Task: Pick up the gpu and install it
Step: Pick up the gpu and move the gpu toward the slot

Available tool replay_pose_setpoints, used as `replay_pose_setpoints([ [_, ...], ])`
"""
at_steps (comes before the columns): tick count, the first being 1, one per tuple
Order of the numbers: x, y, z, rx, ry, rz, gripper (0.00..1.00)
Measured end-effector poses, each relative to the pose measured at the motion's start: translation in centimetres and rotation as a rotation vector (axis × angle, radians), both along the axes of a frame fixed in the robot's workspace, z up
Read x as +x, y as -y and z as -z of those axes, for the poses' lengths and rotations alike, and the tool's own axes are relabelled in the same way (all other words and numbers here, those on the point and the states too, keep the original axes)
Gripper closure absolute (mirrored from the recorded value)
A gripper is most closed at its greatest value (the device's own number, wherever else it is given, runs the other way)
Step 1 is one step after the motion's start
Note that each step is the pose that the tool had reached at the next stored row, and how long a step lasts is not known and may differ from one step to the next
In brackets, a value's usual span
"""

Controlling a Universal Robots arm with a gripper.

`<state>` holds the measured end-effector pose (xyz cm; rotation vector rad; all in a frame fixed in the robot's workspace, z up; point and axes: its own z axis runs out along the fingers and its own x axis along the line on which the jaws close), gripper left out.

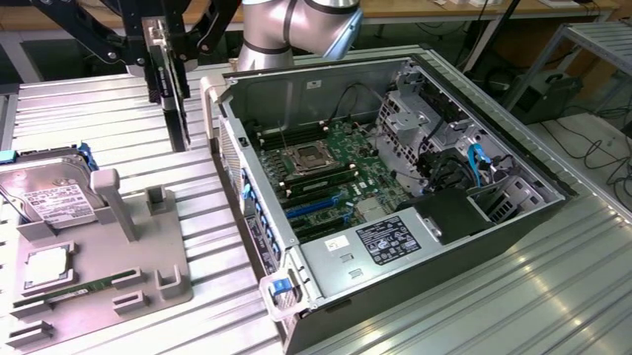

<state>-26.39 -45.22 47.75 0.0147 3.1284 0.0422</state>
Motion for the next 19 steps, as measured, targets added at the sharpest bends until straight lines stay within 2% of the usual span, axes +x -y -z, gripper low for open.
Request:
replay_pose_setpoints([
  [19, 1.5, 0.0, 0.01, 0.0001, 0.0001, 0.0, 0.72],
])
